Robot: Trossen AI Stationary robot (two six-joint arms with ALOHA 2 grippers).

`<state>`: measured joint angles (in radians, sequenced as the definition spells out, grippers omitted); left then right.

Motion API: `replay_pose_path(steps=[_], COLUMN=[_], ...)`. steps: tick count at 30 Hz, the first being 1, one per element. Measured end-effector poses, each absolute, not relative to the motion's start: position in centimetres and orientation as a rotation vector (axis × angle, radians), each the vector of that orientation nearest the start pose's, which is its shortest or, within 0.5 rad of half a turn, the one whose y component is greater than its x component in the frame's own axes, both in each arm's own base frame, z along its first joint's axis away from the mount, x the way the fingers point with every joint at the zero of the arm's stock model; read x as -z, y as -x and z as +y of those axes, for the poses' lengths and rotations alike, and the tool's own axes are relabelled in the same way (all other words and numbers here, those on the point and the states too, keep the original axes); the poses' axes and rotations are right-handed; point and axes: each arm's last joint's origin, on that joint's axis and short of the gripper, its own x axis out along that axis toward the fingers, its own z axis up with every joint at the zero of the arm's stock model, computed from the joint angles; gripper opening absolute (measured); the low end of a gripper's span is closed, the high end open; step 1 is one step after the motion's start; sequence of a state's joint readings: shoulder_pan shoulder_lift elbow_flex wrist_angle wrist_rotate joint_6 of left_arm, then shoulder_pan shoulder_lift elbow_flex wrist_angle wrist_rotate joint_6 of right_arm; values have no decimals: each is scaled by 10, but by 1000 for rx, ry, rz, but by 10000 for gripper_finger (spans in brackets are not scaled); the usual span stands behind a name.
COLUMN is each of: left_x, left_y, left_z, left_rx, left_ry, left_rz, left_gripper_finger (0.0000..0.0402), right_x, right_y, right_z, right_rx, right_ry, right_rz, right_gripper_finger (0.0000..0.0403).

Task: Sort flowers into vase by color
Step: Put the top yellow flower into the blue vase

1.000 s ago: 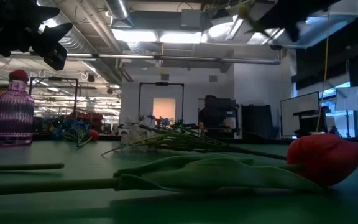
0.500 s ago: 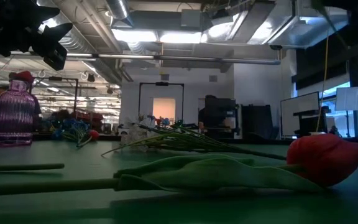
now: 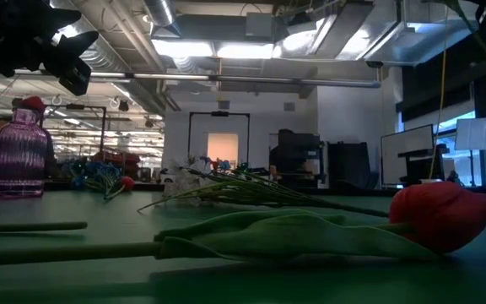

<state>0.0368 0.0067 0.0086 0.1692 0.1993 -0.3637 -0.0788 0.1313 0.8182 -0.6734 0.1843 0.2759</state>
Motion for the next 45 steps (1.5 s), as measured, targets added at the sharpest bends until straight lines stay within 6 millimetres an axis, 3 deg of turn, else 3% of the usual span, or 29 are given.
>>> replay_pose_path(steps=[9, 19, 24, 27, 30, 32, 35, 45], left_x=[-182, -182, -182, -182, -182, -182, -182, -182], left_y=[-96, -96, -96, -96, -96, -96, -96, -96], left_z=[-2, -2, -2, -2, -2, -2, -2, -2], left_rx=[191, 191, 191, 191, 187, 186, 185, 184], left_ry=[342, 342, 342, 342, 342, 342, 342, 342], left_rz=[-139, -139, -139, -139, -139, -140, -141, -140], left_gripper_finger=[133, 133, 133, 133, 133, 133, 133, 133], right_x=[-336, -312, -293, -297, -305, -299, -306, -292], right_y=[-9, -21, -14, -11, -8, -6, 5, 25], right_z=[0, 0, 3, 4, 3, 3, 4, 6], right_rx=[64, 32, -61, -97, -57, -45, -43, 22], right_ry=[-175, 30, 52, 51, 32, -17, -91, -385], right_rz=[9, 84, 56, 43, 21, 113, 131, 385], right_gripper_finger=[1, 1, 1, 1, 1, 1, 5, 56])
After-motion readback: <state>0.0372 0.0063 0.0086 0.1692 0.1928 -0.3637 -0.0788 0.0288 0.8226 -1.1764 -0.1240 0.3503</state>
